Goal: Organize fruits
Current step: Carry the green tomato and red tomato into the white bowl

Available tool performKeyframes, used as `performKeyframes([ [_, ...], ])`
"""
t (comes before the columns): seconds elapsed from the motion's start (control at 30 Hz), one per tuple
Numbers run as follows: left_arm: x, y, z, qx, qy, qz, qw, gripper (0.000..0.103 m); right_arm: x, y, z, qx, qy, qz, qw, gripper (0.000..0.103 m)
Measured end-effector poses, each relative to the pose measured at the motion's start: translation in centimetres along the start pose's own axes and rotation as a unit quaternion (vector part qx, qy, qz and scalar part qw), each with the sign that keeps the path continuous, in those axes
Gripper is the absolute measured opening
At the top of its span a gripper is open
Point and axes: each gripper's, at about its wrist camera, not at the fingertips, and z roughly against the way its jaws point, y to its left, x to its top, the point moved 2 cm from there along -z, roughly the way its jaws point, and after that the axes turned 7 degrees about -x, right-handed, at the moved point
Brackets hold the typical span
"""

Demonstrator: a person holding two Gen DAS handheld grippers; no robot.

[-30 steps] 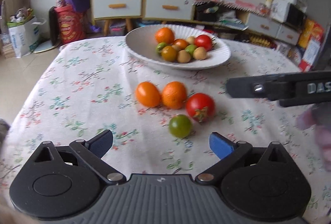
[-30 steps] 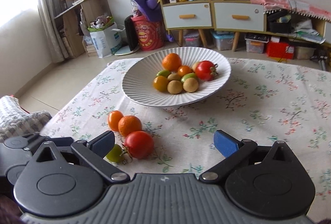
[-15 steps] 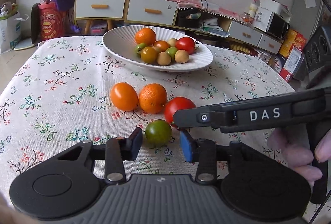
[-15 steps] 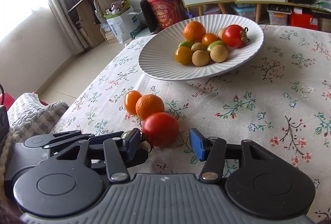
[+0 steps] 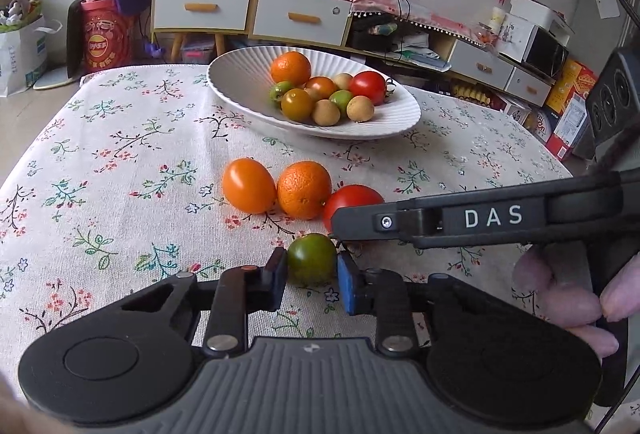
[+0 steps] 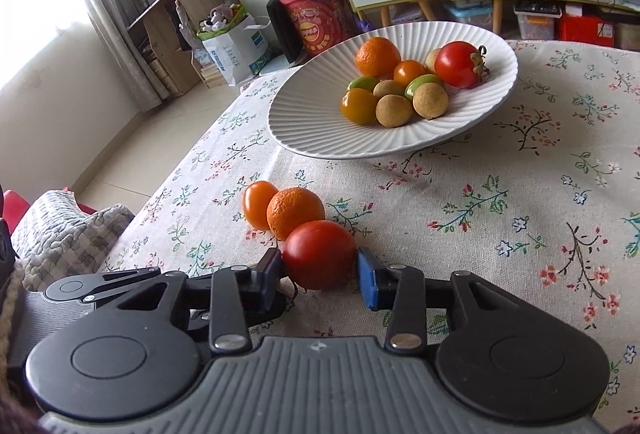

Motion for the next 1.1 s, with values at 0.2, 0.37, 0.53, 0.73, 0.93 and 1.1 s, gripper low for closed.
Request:
performKeyframes([
  [0.2,0.2,0.0,0.3,0.002,0.006,0.005,1.0,0.024,0.3,-0.2,0.2,-0.021,-0.004,-0.003,1.0,0.036],
  [0.37,0.6,-0.1,0.6,0.005,0.003,0.005,1.0,0.024,0.8,0.0,0.8,-0.025,-0.012,-0.002,1.0,0.036],
  [0.53,1.0,0.1,0.8,0.002,0.004,0.016,0.9999,0.024,1.2,0.1,1.6,-0.034,-0.017,-0.003,0.999,0.036],
  [0.73,1.9,0.0,1.2,0.001,-0.004,0.02,0.9998,0.024,2.0,0.1,2.3,-0.049,-0.025,-0.008,0.998,0.036],
  [0.93,3.1,0.0,1.6,-0.003,-0.012,0.025,0.9996,0.024,3.0,-0.1,3.0,-0.068,-0.039,-0.005,0.997,0.036],
  [1.1,4.1,-0.2,1.5,-0.004,-0.017,0.025,0.9995,0.024,3.8,-0.8,3.1,-0.085,-0.044,-0.006,0.995,0.036],
])
